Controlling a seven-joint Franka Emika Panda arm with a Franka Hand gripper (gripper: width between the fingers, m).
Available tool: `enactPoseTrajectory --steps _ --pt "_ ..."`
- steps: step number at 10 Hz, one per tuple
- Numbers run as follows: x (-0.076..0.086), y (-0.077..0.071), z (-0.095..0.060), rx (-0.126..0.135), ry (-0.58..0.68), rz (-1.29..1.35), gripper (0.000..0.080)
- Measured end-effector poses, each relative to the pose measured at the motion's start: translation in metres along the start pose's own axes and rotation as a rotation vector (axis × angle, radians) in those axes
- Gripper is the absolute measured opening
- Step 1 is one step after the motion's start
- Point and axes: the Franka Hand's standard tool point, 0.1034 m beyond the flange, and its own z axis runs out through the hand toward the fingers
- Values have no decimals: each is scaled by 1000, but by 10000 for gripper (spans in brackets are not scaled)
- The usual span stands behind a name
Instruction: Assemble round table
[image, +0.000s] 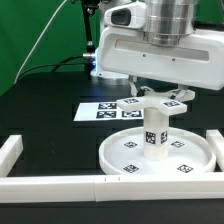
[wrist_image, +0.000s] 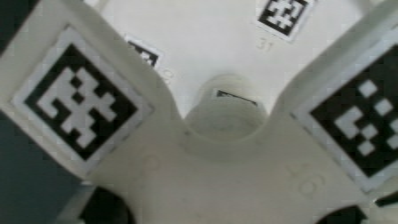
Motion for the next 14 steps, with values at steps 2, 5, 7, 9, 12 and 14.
enactPoseTrajectory --steps 2,5,7,9,12,14 --pt "-1 0 0 23 -12 225 449" --pt "0 1 1 54 -48 484 449" --pt "-1 1 1 61 -60 584 449" --pt "-3 0 3 61 -65 601 553" --pt "0 -2 -4 70 -60 535 641" --pt "1 -5 -20 84 -52 361 648"
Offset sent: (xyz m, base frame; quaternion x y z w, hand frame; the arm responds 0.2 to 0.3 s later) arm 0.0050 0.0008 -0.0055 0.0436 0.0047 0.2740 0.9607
